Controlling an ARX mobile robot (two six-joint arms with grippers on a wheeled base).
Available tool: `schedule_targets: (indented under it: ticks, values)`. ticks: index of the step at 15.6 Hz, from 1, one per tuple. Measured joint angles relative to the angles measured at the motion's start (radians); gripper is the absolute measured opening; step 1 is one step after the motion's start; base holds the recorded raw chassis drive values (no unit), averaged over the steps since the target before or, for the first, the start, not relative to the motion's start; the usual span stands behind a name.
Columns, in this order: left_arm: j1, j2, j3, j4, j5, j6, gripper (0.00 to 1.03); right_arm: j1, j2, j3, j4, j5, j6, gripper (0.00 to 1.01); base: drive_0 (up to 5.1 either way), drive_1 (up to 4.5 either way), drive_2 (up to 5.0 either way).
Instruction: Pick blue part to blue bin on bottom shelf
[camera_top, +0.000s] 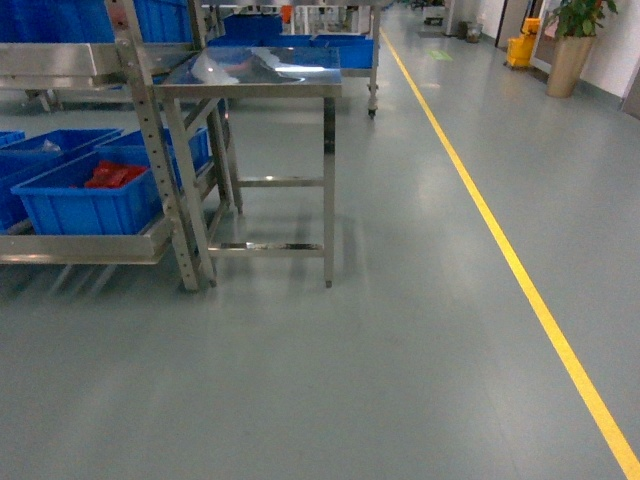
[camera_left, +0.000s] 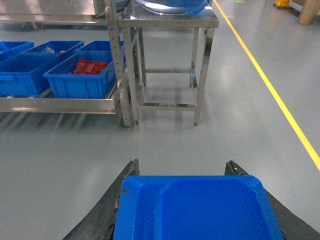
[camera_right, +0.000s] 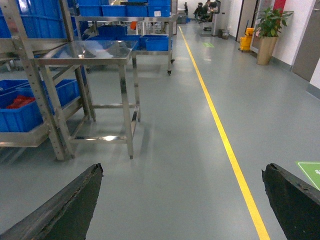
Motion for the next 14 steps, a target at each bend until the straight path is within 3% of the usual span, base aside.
schedule_targets:
  ticks: [14]
  values:
    - [0.0, -0.001, 0.0, 0.002, 0.0, 0.0, 0.43, 0.0, 0.0, 0.0, 0.003, 0.0, 0.0, 0.98, 0.1, 4.4, -4.2]
